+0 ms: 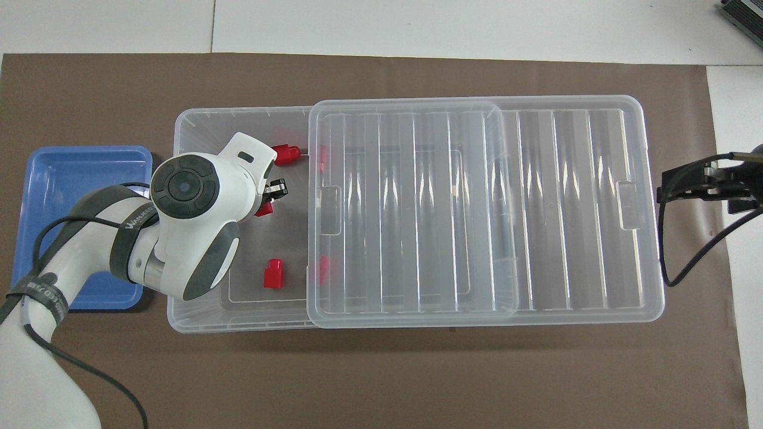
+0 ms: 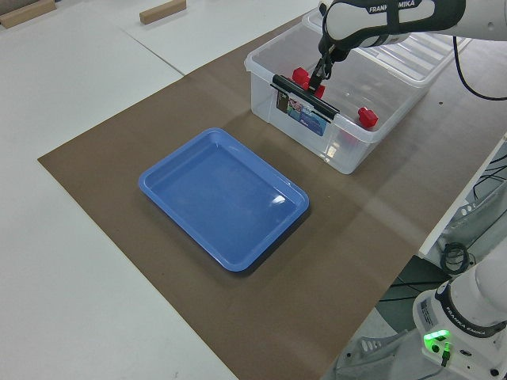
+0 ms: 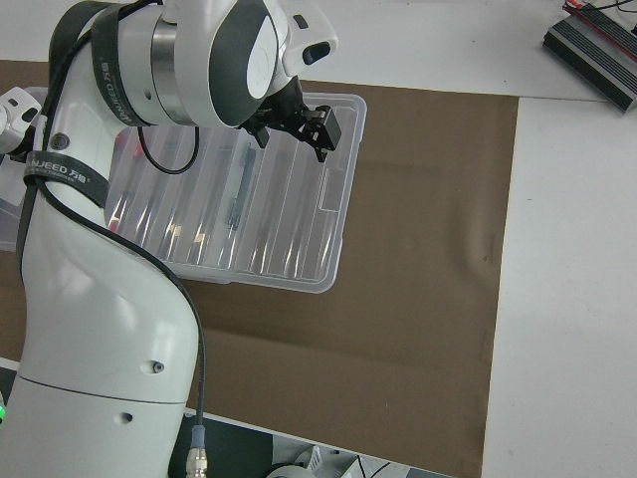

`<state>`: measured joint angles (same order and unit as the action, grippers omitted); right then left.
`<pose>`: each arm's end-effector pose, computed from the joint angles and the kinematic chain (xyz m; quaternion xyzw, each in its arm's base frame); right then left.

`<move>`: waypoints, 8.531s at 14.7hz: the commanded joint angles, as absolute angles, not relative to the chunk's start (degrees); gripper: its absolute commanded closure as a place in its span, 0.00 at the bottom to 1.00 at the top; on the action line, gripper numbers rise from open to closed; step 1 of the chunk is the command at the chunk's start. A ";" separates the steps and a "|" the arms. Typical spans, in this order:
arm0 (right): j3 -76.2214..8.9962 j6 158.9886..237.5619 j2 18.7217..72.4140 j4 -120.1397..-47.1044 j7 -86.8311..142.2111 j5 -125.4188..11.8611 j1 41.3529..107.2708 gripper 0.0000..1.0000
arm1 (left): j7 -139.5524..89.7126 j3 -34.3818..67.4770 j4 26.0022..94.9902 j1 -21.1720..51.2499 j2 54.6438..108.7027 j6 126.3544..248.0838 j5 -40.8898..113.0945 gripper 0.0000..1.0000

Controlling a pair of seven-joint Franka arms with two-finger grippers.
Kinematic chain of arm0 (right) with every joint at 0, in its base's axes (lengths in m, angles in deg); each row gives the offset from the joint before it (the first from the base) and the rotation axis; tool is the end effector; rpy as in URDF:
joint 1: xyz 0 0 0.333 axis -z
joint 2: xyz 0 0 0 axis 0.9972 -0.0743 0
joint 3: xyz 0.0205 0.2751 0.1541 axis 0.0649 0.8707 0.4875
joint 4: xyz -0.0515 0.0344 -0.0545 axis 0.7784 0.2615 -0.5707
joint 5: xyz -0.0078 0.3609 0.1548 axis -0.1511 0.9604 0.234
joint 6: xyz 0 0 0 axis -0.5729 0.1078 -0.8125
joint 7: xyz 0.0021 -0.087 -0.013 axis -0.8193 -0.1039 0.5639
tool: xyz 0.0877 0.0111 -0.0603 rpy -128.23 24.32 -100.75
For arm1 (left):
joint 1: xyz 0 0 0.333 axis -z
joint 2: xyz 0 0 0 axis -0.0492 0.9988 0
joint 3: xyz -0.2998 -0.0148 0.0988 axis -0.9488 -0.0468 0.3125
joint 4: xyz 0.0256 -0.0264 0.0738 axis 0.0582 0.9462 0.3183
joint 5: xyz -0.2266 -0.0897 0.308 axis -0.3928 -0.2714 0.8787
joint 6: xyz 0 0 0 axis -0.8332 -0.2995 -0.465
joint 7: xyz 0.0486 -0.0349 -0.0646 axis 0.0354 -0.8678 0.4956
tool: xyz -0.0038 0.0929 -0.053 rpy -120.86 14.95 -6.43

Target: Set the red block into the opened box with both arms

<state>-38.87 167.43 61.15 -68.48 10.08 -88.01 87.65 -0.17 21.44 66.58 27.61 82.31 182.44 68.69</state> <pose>0.5465 -0.0008 0.6358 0.9964 -0.0830 -0.0135 0.0068 0.5534 -0.2324 0.3769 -0.9905 -0.1084 -0.0846 0.0096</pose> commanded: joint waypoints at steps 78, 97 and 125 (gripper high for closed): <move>-38.44 199.68 59.50 -91.31 12.84 -86.84 97.87 1.00 | -43.26 20.55 56.51 5.02 63.63 148.08 65.63 0.00; -37.91 191.42 60.56 -92.55 15.03 -84.20 85.56 1.00 | -42.82 19.31 56.68 5.11 60.80 143.49 65.37 0.00; -37.39 192.21 61.17 -92.90 11.43 -81.39 76.33 1.00 | -42.82 19.22 56.59 5.02 60.89 143.49 65.37 0.00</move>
